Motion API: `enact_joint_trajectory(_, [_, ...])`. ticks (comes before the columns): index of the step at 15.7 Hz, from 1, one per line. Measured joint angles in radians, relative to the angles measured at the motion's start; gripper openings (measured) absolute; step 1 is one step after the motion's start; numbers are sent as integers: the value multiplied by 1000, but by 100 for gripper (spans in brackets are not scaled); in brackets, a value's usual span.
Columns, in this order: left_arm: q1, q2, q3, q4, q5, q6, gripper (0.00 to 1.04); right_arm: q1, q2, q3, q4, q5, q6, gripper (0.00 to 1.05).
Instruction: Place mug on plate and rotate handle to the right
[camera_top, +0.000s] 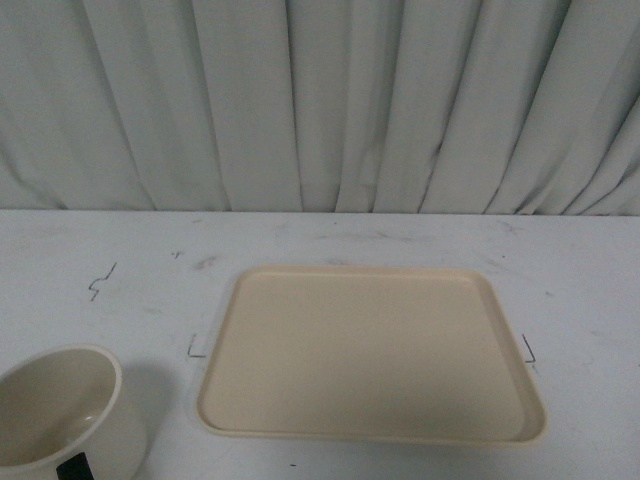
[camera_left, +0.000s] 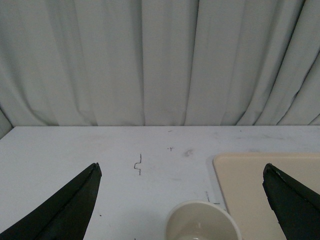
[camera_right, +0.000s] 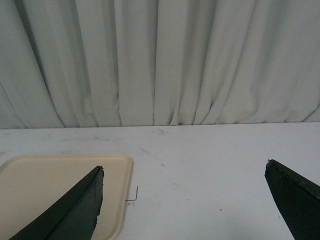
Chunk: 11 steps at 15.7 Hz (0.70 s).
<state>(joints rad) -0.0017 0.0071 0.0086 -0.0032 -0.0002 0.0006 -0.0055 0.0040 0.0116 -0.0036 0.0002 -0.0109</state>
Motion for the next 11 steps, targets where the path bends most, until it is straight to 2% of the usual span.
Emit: enact_joint_trajectory(11, [0, 0, 0, 0, 0, 0, 98, 0, 0, 0, 0, 0, 0, 98])
